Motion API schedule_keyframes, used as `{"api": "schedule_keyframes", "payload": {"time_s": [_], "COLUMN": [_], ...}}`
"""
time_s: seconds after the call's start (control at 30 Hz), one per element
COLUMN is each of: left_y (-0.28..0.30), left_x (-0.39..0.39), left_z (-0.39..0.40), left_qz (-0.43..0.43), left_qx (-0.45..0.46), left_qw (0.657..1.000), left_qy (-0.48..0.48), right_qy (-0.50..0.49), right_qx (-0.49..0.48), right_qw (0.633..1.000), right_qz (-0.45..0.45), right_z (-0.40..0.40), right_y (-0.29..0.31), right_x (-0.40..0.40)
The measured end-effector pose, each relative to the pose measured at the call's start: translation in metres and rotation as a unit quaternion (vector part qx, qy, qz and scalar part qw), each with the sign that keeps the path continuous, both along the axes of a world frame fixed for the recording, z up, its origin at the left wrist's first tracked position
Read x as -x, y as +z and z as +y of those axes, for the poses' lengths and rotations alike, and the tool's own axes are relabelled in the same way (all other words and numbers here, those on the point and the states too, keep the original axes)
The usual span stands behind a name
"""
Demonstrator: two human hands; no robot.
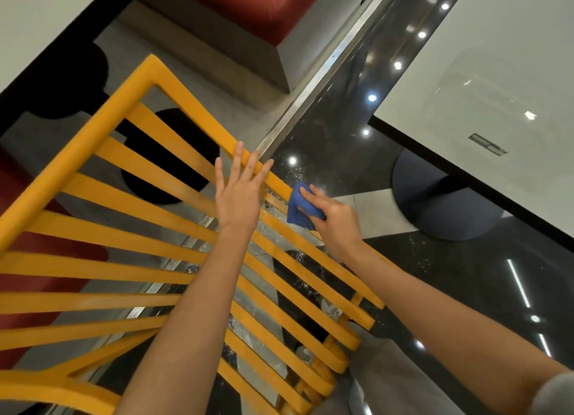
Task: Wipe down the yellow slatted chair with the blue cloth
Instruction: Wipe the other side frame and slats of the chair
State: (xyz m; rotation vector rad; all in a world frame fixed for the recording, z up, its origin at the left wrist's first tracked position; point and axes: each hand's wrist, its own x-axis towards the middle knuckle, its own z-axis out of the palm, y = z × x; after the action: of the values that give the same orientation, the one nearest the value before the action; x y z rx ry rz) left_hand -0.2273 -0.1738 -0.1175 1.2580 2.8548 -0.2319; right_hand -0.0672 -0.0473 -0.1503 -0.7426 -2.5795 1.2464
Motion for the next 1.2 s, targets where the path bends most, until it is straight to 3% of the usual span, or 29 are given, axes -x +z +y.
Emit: {"api": "schedule_keyframes", "payload": {"time_s": [0.1, 0.27, 0.47, 0.7, 0.83, 1.1, 1.2], "left_y": [0.0, -0.005, -0.009, -0.01, -0.008, 0.011, 0.024], "left_x": [-0.005, -0.004, -0.007, -0.006, -0.008, -0.007, -0.002], "left_z": [0.002, -0.004, -0.002, -0.003, 0.001, 0.0, -0.003], "left_qz": [-0.013, 0.007, -0.002, -0.004, -0.013, 0.025, 0.066], "left_qx": [-0.013, -0.011, -0.026, -0.037, -0.037, 0.022, -0.052], "left_qw": [1.0, 1.0, 0.999, 0.999, 0.999, 0.999, 0.996], "left_qy": [0.018, 0.011, 0.025, 0.021, 0.016, -0.012, -0.041], "right_qy": [-0.021, 0.109, -0.028, 0.136, 0.032, 0.062, -0.043], "right_qx": [-0.016, -0.076, 0.053, -0.076, -0.048, -0.009, 0.026], "right_qw": [1.0, 0.99, 0.998, 0.986, 0.997, 0.997, 0.997], "right_qz": [-0.007, 0.047, 0.032, 0.065, 0.048, 0.054, 0.061], "right_z": [-0.012, -0.014, -0.006, -0.013, -0.007, -0.021, -0.03], "right_y": [0.008, 0.001, 0.008, -0.001, 0.002, 0.005, 0.012], "right_x": [0.031, 0.007, 0.039, -0.015, 0.018, 0.014, 0.021]}}
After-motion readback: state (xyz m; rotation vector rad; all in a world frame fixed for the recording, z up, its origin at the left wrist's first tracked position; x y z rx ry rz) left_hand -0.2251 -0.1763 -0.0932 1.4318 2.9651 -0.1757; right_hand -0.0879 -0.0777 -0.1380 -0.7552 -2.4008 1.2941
